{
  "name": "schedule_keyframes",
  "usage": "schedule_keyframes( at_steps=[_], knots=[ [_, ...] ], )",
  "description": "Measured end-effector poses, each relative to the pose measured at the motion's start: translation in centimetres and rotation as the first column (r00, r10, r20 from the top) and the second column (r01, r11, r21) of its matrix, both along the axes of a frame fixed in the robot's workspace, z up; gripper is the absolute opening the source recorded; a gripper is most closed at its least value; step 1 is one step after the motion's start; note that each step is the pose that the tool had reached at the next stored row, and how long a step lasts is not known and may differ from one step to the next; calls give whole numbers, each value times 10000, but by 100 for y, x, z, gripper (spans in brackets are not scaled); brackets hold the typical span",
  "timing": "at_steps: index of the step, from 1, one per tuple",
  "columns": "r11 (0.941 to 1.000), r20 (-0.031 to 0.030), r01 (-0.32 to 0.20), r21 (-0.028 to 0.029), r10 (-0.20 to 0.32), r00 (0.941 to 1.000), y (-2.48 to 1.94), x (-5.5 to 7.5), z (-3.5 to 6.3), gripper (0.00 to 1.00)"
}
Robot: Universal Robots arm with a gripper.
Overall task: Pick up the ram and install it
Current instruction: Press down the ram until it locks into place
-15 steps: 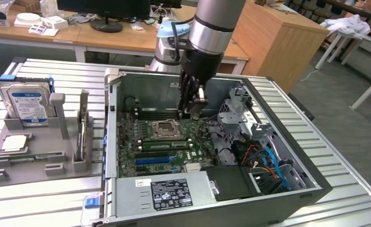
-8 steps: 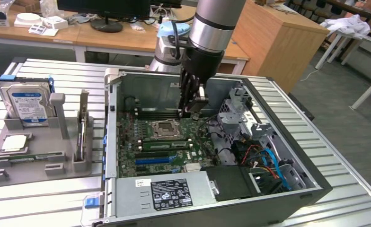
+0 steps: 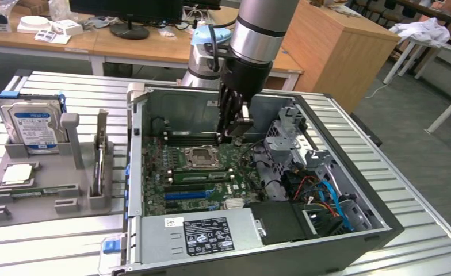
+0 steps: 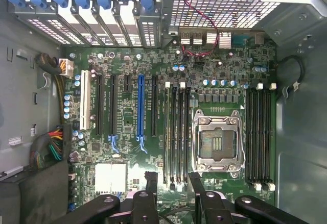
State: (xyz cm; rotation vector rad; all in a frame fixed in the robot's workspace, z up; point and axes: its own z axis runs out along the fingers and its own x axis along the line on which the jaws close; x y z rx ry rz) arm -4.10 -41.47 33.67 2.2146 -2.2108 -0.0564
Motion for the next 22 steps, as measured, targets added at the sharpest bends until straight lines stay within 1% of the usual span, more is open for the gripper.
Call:
schedule_keyframes(
  at_steps=[3, 5, 6, 7, 8, 9, 17, 22],
  knots=[
    [10000, 0, 0, 0, 0, 10000, 0, 0, 0, 35],
    [10000, 0, 0, 0, 0, 10000, 0, 0, 0, 23],
    [10000, 0, 0, 0, 0, 10000, 0, 0, 0, 23],
    [10000, 0, 0, 0, 0, 10000, 0, 0, 0, 17],
    [10000, 0, 0, 0, 0, 10000, 0, 0, 0, 17],
    [10000, 0, 0, 0, 0, 10000, 0, 0, 0, 11],
    [10000, 0, -2, -1, 2, 10000, 0, 7, 0, 11],
    [10000, 0, -1, -1, 1, 10000, 0, 106, 0, 11]
  ],
)
